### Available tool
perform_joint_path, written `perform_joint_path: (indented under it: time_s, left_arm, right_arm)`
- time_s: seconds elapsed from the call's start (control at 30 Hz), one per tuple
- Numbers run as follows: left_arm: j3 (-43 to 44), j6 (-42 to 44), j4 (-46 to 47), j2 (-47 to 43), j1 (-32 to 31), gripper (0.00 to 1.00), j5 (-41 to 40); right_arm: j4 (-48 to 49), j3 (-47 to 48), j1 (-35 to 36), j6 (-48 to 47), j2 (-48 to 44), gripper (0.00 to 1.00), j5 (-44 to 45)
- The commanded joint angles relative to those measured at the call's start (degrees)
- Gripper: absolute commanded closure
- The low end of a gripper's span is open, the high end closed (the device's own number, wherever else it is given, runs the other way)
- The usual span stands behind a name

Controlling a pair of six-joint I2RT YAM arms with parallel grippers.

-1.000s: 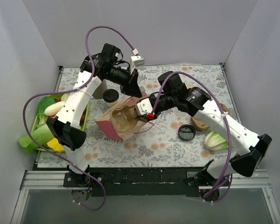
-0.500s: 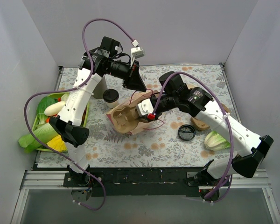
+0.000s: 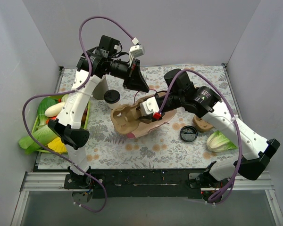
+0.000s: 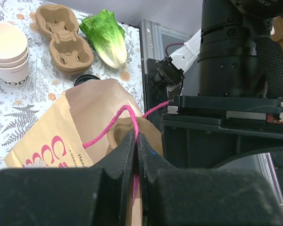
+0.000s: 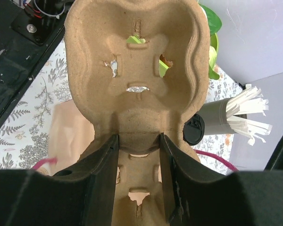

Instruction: Pack the takeout coffee

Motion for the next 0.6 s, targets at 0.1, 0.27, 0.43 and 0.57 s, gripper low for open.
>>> perform_joint_path:
  time_s: [0.1, 0.27, 0.43, 0.57]
  left_arm:
    - [2.3, 3.9, 0.2, -2.7, 0.1, 1.00, 3.4]
    - [-1.9, 5.7, -0.4, -3.9, 0.1, 1.00, 2.8]
    - [-4.1, 6.8, -0.9, -4.0, 0.2, 1.00, -4.0]
    - [-8.9, 5.5, 3.4, -6.6, 0.2, 1.00, -8.3]
  right_arm:
    - [6.6, -3.3, 0.3, 4.5, -3.4, 0.99, -3.2]
    - [9.5, -7.0, 0.1, 5.1, -5.1, 0.99, -3.2]
    - [10.2, -8.2, -0.3, 5.8, -5.4, 0.99, -2.6]
    - [11.6, -10.1, -1.0, 5.3, -5.5, 0.99, -3.0]
